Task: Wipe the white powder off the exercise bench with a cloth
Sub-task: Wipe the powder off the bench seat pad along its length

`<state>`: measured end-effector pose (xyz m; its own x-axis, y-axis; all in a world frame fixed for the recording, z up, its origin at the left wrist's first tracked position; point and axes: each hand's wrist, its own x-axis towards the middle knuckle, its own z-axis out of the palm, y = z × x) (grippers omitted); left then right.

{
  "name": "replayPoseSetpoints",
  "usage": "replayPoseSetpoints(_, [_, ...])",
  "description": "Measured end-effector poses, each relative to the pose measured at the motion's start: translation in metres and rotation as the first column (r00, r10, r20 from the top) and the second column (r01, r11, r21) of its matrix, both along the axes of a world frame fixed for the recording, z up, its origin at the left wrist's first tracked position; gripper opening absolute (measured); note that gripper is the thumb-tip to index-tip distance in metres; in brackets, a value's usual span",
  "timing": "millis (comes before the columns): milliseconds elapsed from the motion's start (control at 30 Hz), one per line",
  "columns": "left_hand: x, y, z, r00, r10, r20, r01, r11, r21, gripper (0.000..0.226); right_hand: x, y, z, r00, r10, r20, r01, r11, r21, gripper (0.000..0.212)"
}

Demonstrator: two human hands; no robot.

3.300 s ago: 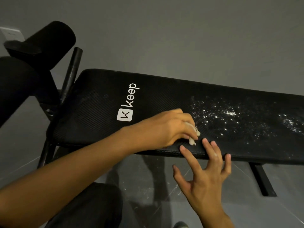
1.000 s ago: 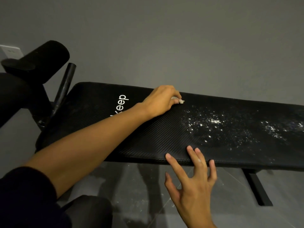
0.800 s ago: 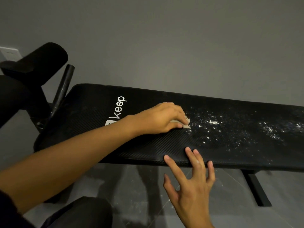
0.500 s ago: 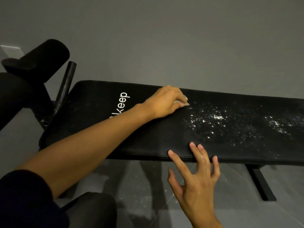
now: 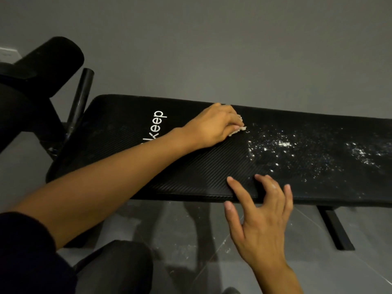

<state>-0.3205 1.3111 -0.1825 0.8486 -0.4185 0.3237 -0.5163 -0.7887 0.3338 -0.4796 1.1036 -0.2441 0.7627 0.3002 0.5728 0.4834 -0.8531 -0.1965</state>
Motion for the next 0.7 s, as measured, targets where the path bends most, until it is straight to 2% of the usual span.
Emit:
replayPoseSetpoints(233, [-0.039, 0.009, -0.008, 0.975, -0.218, 0.049, 0.217, 0.976, 0.016, 0.027, 0.006, 0.003, -0.015, 0.999, -0.037, 0.025, 0.037, 0.999, -0.002, 0.043])
replayPoseSetpoints(400, [0.0, 0.007, 0.006, 1.0, -0.009, 0.027, 0.011, 0.997, -0.074, 0.027, 0.01, 0.005, -0.024, 0.995, -0.057, 0.081, 0.057, 0.998, 0.005, 0.042])
replayPoseSetpoints(567, [-0.023, -0.003, -0.002, 0.958, -0.285, -0.015, 0.282, 0.953, -0.109, 0.024, 0.011, 0.008, -0.024, 0.994, -0.064, 0.093, 0.059, 0.997, 0.054, 0.04])
replayPoseSetpoints(633, [-0.014, -0.002, 0.0, 0.967, -0.254, 0.002, 0.253, 0.961, -0.111, 0.025, 0.01, 0.011, -0.023, 0.994, -0.076, 0.082, 0.07, 0.995, 0.074, 0.039])
replayPoseSetpoints(700, [0.003, -0.003, 0.004, 0.993, -0.118, 0.014, 0.119, 0.98, -0.162, 0.026, 0.007, 0.012, -0.021, 0.994, -0.085, 0.066, 0.081, 0.994, 0.067, 0.039])
